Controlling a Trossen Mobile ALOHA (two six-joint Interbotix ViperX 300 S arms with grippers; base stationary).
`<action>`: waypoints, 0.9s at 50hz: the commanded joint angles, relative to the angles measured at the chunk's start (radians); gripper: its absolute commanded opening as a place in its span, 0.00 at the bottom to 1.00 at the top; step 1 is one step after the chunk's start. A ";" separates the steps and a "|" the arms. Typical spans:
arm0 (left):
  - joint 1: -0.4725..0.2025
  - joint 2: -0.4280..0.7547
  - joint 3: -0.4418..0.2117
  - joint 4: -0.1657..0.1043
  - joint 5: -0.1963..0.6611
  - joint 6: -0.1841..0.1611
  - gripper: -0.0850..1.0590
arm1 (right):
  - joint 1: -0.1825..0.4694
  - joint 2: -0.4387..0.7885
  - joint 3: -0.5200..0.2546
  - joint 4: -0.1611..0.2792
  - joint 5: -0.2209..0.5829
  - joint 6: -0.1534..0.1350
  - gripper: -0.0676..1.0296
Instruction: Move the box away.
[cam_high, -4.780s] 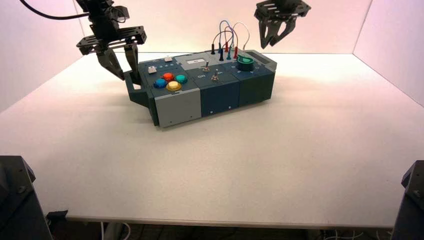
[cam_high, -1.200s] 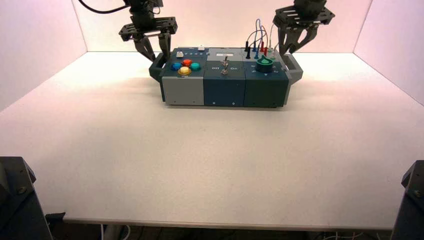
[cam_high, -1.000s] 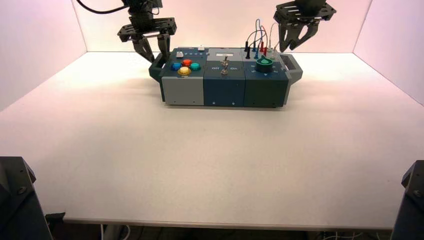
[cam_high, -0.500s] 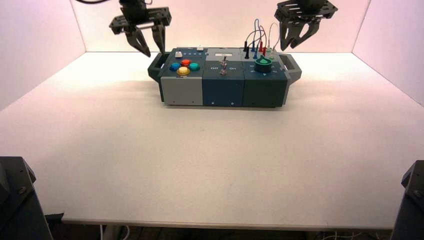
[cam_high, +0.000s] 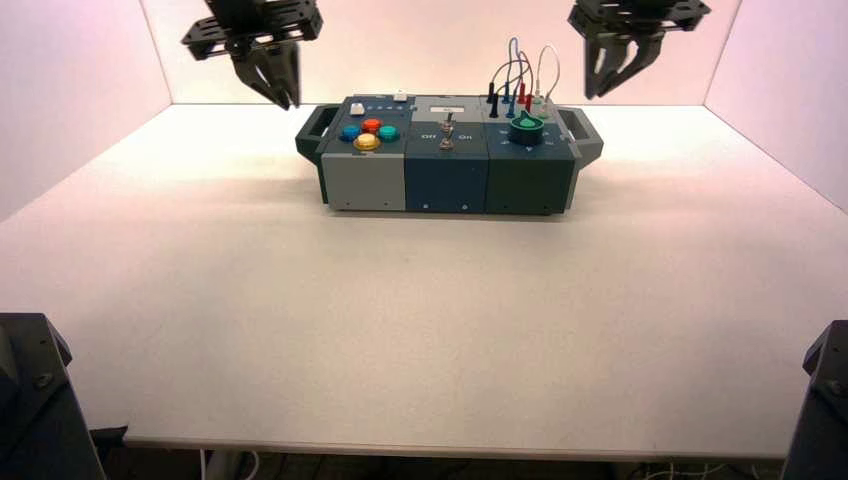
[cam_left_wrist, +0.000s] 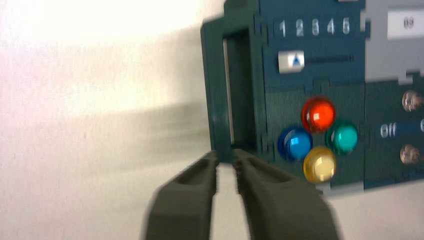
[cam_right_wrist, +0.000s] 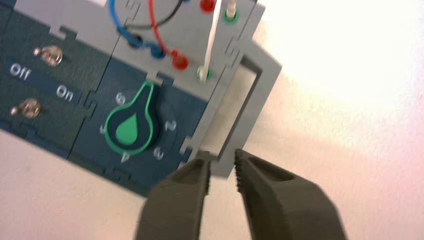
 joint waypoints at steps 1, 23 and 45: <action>0.000 -0.083 0.049 -0.005 -0.006 0.003 0.05 | 0.005 -0.078 0.034 0.006 0.002 0.008 0.05; -0.040 -0.089 0.155 -0.011 0.025 0.012 0.05 | 0.006 -0.066 0.147 0.015 0.005 0.049 0.04; -0.064 0.025 0.132 -0.012 -0.041 0.014 0.05 | 0.023 0.017 0.137 0.021 -0.032 0.044 0.04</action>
